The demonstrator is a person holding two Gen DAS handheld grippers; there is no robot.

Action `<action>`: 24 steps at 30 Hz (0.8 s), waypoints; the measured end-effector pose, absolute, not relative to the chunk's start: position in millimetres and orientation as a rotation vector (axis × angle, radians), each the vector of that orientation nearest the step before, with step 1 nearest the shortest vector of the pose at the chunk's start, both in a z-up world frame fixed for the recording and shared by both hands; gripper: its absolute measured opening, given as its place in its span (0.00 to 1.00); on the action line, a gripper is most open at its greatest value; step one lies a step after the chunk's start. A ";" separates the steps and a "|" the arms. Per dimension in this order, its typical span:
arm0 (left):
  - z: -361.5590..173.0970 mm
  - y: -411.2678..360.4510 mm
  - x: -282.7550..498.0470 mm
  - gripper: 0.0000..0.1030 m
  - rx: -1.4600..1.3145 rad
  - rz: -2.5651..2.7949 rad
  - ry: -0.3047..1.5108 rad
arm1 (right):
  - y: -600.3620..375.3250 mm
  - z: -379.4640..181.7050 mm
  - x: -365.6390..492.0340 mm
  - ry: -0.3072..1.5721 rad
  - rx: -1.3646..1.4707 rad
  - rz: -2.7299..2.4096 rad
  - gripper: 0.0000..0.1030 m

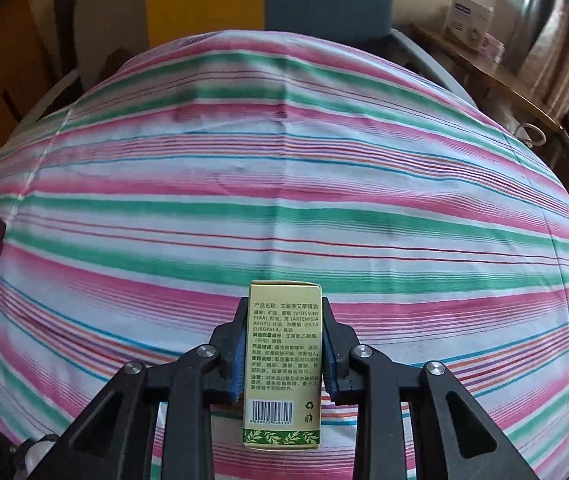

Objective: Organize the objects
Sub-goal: 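Carry the white ball to the tray with the left gripper while the right gripper holds the juice box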

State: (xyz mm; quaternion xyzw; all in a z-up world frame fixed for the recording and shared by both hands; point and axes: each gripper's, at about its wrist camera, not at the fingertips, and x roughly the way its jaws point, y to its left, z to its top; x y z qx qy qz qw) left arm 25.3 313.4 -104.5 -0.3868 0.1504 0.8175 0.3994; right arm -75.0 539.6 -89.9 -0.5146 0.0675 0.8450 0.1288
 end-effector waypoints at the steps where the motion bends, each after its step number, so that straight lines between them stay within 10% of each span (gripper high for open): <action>1: -102.1 311.5 25.9 0.33 -0.992 2.068 0.376 | 536.3 -94.6 -76.2 0.173 -1.521 2.454 0.29; 16: -15.3 244.4 13.3 0.33 -0.941 2.222 0.277 | 536.7 -100.4 -78.4 0.117 -1.514 2.457 0.29; 24: -19.2 163.7 -77.6 0.33 -1.177 2.255 -0.069 | 532.8 -98.4 -77.8 0.088 -1.519 2.443 0.29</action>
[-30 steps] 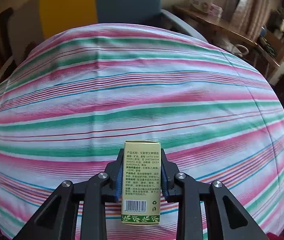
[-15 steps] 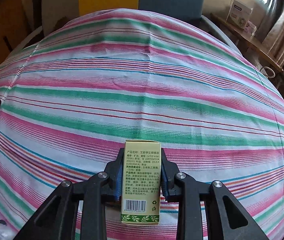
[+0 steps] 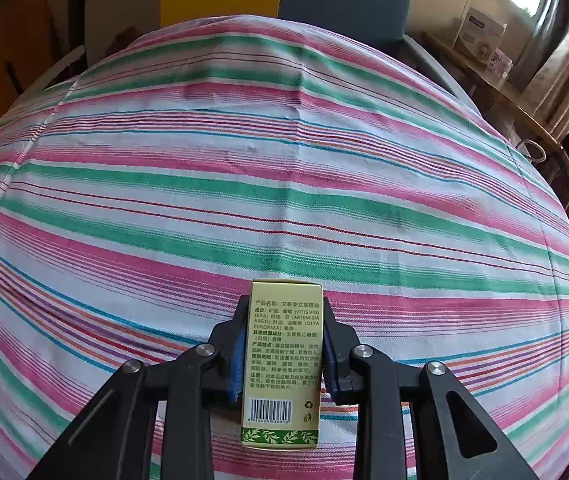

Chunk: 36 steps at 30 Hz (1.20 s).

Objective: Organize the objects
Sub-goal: 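Carry the white ball to the tray with the left gripper while the right gripper holds the juice box, then open the left gripper to release the white ball in the tray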

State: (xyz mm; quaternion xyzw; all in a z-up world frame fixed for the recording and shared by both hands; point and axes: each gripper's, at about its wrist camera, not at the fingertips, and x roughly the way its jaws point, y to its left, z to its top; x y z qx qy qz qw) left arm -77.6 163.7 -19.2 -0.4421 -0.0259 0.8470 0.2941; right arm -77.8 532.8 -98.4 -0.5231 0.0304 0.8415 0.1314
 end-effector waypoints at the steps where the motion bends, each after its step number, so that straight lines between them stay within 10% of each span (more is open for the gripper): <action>1: -21.5 155.9 -87.8 0.33 -1.201 2.254 -0.109 | 532.6 -98.7 -78.8 0.084 -1.519 2.442 0.29; 15: -76.8 133.1 -155.7 0.43 -1.469 2.320 -0.151 | 527.2 -96.8 -76.8 0.047 -1.519 2.443 0.30; 36: -6.1 42.0 -50.9 0.57 -1.115 2.696 0.093 | 458.4 -50.3 -69.8 0.175 -1.528 2.574 0.29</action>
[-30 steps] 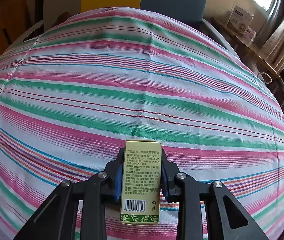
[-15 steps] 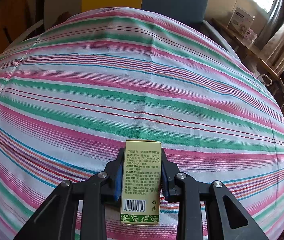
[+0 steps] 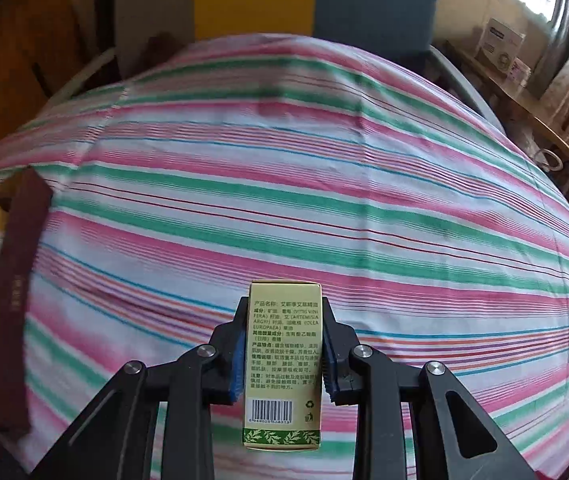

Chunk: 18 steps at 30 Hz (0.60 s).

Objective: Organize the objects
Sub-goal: 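Open the left gripper to release the white ball in the tray, then lower the juice box into the tray and open the right gripper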

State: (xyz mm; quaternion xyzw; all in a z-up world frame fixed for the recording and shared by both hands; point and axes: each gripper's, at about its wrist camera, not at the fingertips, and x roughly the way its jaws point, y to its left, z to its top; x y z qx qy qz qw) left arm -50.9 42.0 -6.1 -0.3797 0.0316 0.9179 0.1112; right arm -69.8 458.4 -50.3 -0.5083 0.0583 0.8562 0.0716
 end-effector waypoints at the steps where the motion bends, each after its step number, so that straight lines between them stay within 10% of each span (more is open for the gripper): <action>1: -5.1 37.9 -47.9 0.57 -1.113 2.711 0.086 | 439.1 -38.6 -66.5 0.223 -1.514 2.641 0.29; 18: -4.2 1.9 -21.4 0.64 -1.061 2.839 0.080 | 191.8 -29.5 -64.5 -0.061 -1.652 2.893 0.29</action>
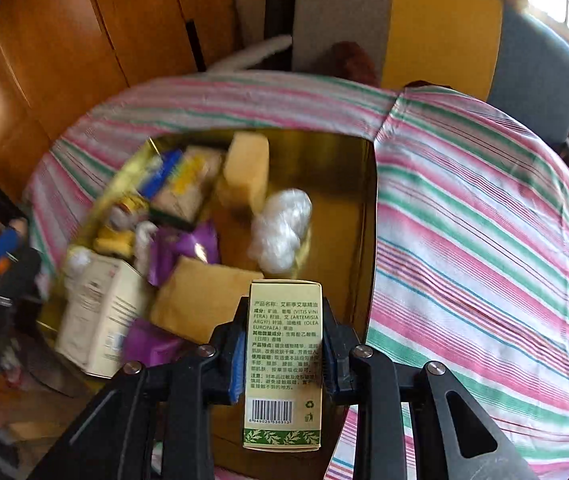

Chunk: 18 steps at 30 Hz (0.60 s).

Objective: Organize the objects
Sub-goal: 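Lower the juice box into the tray and open the right gripper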

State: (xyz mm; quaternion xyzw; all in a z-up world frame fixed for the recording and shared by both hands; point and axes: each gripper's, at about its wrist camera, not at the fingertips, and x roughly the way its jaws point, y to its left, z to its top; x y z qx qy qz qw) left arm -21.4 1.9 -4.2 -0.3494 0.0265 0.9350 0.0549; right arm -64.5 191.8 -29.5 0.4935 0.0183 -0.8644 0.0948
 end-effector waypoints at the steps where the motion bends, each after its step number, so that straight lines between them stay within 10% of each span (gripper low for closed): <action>1: -3.5 0.7 -20.0 0.64 -1.056 2.848 0.078 | 190.2 -34.0 -64.1 0.074 1.485 -2.566 0.30; 10: 4.8 2.8 -12.4 0.71 -1.021 2.938 0.095 | 193.0 -49.8 -55.6 0.119 1.519 -2.605 0.34; 18: 3.8 -2.3 -1.6 0.71 -1.051 2.958 0.080 | 196.1 -24.5 -31.1 -0.008 1.311 -2.741 0.64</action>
